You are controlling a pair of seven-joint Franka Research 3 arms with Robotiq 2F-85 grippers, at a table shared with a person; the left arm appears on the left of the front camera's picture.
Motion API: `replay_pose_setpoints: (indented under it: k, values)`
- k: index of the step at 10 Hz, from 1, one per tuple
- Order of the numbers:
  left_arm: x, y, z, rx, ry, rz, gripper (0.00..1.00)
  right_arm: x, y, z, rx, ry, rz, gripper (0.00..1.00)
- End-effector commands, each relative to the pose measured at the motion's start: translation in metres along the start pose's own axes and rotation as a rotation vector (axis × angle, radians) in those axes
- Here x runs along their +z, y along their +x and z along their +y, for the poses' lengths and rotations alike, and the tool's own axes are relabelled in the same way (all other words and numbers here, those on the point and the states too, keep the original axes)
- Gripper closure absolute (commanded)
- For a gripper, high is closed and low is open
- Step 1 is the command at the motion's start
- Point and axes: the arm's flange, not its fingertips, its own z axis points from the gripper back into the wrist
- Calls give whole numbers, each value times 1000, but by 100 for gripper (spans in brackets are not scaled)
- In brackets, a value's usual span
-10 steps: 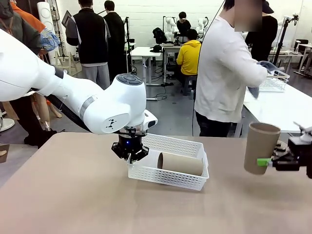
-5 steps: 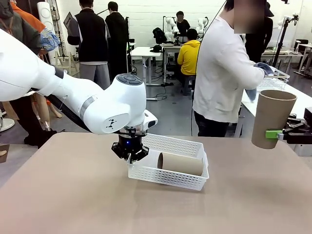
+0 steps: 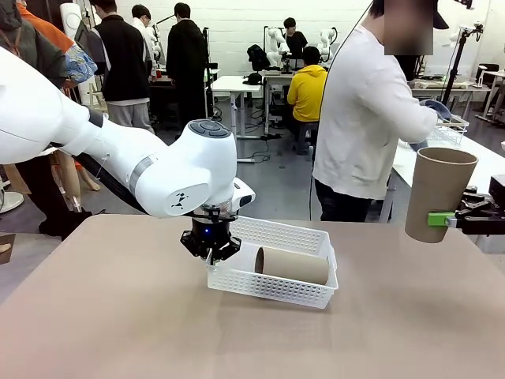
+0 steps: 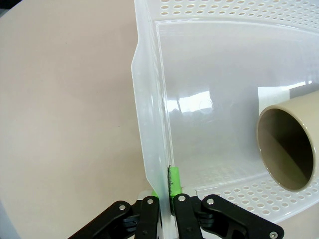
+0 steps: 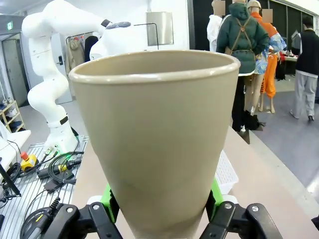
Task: Clean and organize the cups into the basket.
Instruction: Pick up the Reusable plastic cup from the right side of the table and stack it inside the Organizing basket in the center of the table.
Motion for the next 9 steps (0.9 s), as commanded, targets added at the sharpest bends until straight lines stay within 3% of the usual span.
replay_pose_setpoints:
  k: [1,5,7,9]
  values:
    - [0,1,-2,-2,0,-3,100,-31,10,-18,-45,14,64,19]
    - [0,1,-2,-2,0,-3,100,-184,61,-82,-100,47,479,19]
    - [0,1,-2,-2,0,-3,100,-241,62,-107,-125,94,622,19]
    - [0,1,-2,-2,0,-3,100,-283,53,-125,-42,146,841,19]
